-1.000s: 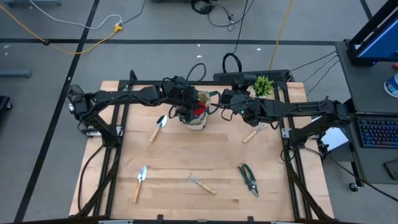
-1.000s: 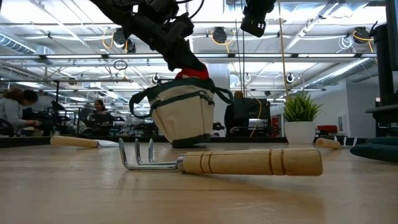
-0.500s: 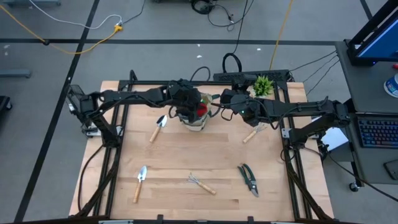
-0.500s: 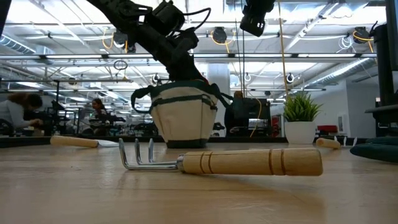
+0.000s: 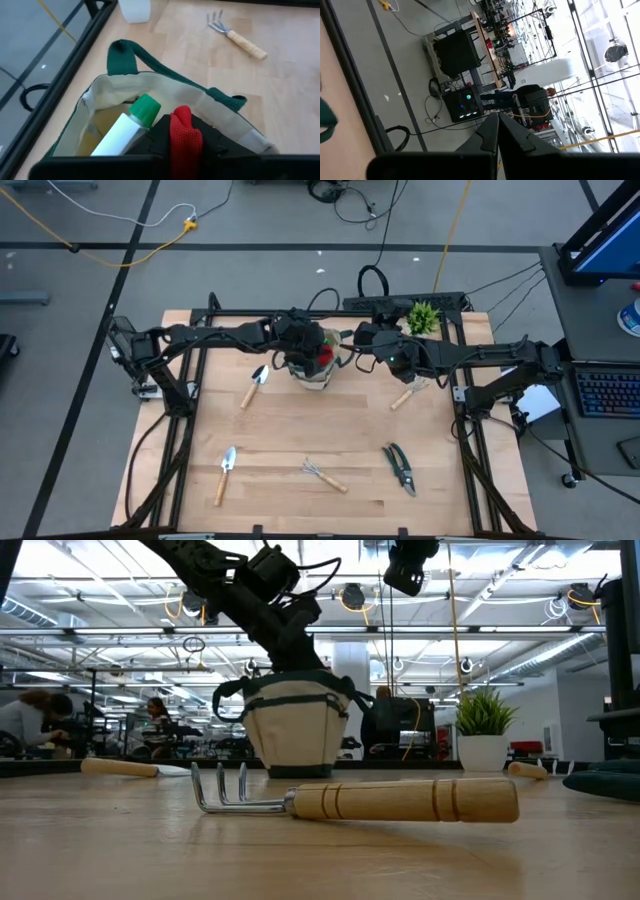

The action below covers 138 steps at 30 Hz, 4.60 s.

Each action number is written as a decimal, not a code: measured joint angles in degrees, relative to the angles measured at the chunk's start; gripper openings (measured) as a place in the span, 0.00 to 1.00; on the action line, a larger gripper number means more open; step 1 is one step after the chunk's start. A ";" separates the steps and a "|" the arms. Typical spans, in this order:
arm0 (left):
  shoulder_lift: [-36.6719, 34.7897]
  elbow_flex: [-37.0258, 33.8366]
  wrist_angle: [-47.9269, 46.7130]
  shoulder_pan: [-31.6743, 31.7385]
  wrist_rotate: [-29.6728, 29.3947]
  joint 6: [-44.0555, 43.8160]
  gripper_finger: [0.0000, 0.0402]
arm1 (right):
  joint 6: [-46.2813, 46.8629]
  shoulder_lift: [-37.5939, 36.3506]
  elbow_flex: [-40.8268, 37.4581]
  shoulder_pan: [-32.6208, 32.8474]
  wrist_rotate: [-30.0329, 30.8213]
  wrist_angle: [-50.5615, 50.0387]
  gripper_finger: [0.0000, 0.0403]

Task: Pick & Place Garden tools in Gardening bag
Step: Put the red and black gloves into the gardening bag, then put the top trowel into the gardening bag

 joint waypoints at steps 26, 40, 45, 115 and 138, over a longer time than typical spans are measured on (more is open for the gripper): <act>0.02 0.00 0.07 0.11 -4.45 4.15 0.46 | -0.11 0.00 0.00 0.00 -0.04 0.00 0.00; -4.55 0.00 1.24 0.12 -7.82 3.91 0.62 | -0.76 0.00 0.00 0.04 0.02 -0.15 0.00; -4.42 0.00 -1.56 -0.74 -6.36 2.35 0.61 | -0.77 0.00 0.00 0.04 0.04 -0.15 0.00; -23.84 0.02 -24.20 -5.36 -12.79 -15.23 0.43 | 2.06 -0.02 0.00 0.42 0.29 -0.35 0.00; -26.56 -12.94 -51.20 -13.53 -16.55 -47.56 0.37 | 36.91 -17.43 0.00 -1.20 -46.53 -26.23 0.00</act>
